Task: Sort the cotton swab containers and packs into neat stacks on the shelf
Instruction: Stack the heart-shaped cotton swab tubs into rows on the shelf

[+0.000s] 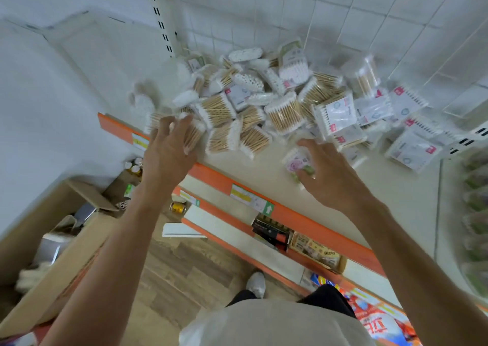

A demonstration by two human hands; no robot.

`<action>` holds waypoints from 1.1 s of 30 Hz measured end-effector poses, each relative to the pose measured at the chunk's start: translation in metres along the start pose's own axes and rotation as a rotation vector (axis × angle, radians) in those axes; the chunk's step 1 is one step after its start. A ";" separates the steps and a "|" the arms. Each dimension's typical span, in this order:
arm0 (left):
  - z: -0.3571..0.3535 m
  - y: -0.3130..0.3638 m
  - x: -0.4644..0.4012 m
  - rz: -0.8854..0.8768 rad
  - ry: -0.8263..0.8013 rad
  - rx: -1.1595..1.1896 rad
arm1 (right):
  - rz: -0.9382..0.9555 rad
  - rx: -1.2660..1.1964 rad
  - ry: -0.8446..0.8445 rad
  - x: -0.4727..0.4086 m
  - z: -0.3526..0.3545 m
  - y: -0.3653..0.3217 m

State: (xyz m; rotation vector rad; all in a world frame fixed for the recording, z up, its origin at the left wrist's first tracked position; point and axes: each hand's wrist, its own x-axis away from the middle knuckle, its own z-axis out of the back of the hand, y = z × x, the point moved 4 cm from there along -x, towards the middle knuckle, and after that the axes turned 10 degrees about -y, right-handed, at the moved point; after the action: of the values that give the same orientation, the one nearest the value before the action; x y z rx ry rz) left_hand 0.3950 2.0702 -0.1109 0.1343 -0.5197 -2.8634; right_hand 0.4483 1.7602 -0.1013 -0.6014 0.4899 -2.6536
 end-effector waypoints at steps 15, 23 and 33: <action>-0.014 0.094 0.052 -0.264 0.013 0.330 | 0.021 -0.222 0.256 0.031 -0.004 0.011; -0.073 0.176 0.059 -0.457 -0.202 0.467 | -0.184 -0.355 0.435 0.091 -0.008 0.064; -0.090 0.213 0.053 -0.522 -0.287 0.430 | -0.275 -0.386 0.491 0.120 -0.007 0.080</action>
State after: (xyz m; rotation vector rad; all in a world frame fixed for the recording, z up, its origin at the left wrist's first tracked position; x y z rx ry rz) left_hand 0.3992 1.8336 -0.1213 -0.0885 -1.3321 -3.2333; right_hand 0.3667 1.6408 -0.0992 -0.1065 1.1518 -2.9918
